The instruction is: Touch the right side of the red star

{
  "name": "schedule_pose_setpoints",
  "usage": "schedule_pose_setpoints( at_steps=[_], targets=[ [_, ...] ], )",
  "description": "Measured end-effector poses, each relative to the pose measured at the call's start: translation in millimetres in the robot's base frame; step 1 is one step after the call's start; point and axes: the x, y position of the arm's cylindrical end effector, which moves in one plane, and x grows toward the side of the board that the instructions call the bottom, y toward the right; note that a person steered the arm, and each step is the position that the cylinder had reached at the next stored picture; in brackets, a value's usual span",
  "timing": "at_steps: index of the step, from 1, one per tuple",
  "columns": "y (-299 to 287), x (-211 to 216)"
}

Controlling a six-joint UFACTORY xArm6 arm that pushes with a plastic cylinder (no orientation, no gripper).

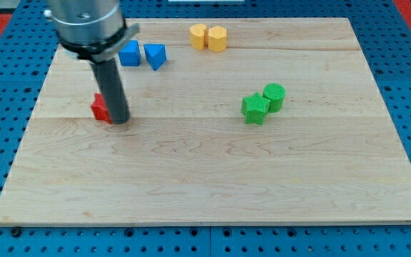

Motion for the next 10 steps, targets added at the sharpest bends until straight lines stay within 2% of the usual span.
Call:
schedule_pose_setpoints(
  at_steps=[1,3,4,5,7,8,10],
  targets=[
    [-29.1,-15.6],
    [54.5,-43.2],
    [12.1,-65.4],
    [-8.5,-60.4],
    [5.8,-60.9],
    [-22.3,-60.9],
    [26.0,-63.9]
  ],
)
